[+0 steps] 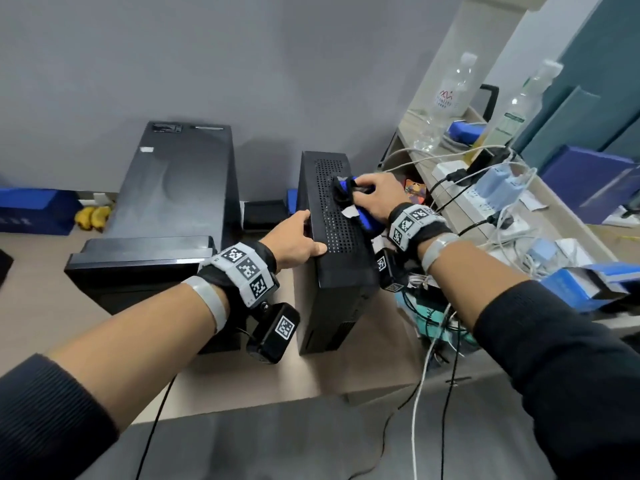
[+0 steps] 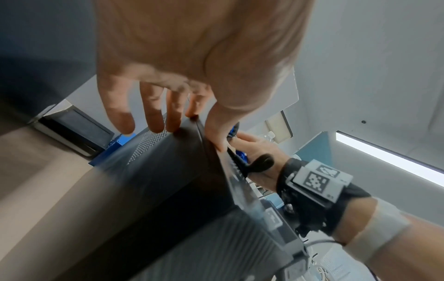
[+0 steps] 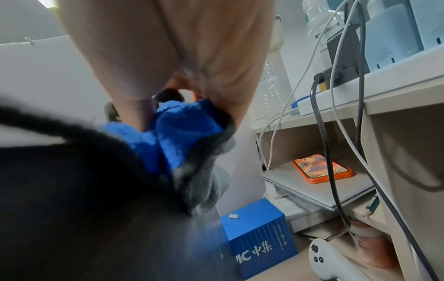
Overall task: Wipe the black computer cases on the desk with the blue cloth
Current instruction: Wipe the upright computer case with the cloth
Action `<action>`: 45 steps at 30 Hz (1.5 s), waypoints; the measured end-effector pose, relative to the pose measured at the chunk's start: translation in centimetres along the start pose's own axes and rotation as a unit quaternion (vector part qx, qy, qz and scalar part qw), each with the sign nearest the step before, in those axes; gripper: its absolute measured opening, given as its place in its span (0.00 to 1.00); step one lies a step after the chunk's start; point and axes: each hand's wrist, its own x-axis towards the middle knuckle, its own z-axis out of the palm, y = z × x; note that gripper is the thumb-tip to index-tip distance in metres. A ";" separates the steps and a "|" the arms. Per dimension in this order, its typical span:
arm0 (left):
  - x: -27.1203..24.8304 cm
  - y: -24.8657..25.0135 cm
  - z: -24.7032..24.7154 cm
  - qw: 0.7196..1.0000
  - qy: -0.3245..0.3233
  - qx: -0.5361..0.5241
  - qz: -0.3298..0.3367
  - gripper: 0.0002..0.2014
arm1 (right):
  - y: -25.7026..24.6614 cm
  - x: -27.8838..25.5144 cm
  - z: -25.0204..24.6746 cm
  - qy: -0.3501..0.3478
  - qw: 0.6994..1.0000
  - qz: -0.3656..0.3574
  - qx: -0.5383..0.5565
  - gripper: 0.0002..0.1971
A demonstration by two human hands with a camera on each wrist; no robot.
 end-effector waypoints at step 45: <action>-1.6 1.2 -0.4 0.998 -0.016 -0.032 -0.047 0.26 | 1.4 -13.1 -3.8 -0.077 0.994 -0.067 0.034 0.08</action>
